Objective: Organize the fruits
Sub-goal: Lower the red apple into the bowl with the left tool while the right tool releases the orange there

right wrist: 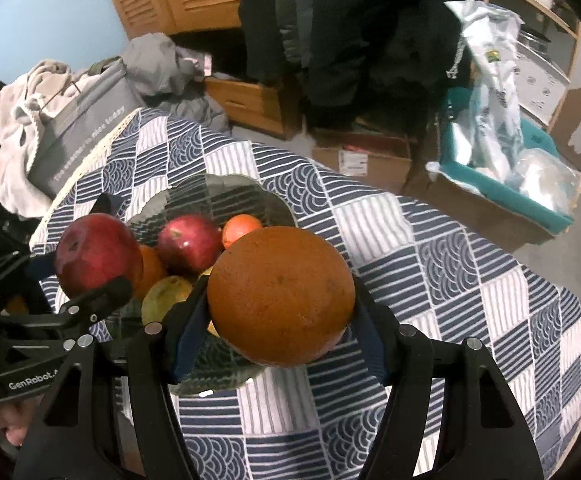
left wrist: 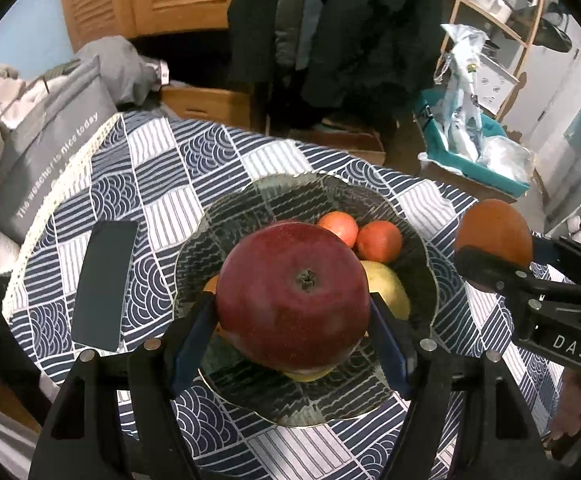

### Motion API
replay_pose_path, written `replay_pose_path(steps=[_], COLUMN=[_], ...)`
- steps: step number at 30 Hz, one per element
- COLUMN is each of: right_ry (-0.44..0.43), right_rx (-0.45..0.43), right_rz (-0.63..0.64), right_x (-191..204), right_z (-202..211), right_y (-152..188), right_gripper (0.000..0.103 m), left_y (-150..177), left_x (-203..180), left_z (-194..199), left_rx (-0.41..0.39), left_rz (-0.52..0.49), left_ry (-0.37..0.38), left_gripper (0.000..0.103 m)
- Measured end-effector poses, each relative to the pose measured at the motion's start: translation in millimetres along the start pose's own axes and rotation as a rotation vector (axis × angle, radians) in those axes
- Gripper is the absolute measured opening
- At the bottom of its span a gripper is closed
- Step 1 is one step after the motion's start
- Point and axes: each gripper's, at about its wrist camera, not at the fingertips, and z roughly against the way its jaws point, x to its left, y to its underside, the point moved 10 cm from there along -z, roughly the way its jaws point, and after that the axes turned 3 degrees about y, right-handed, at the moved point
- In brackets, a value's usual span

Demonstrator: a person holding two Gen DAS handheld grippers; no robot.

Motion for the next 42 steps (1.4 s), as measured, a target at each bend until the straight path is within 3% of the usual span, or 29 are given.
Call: replay_pose_path(steps=[13, 21, 32, 42], right_ry=[-0.056, -0.077, -0.11, -0.144], right_rx=[0.068, 0.094, 0.14, 0.066], right_rz=[-0.021, -0.005, -0.011, -0.015], right_x=[15, 29, 40, 47], right_z=[-31, -46, -60, -36], right_y=[2, 2, 6, -13], right_gripper=[0.066, 0.067, 0.069, 0.071], left_y=[14, 15, 16, 12], left_x=[18, 22, 25, 25], left_z=[-28, -30, -26, -11], left_rx=[0.085, 0.094, 0.096, 0.07], left_rz=[0.045, 0.073, 0.014, 0.024], left_ry=[0.007, 0.032, -0.014, -0.013], left_gripper=[0.076, 0.076, 0.082, 0.082])
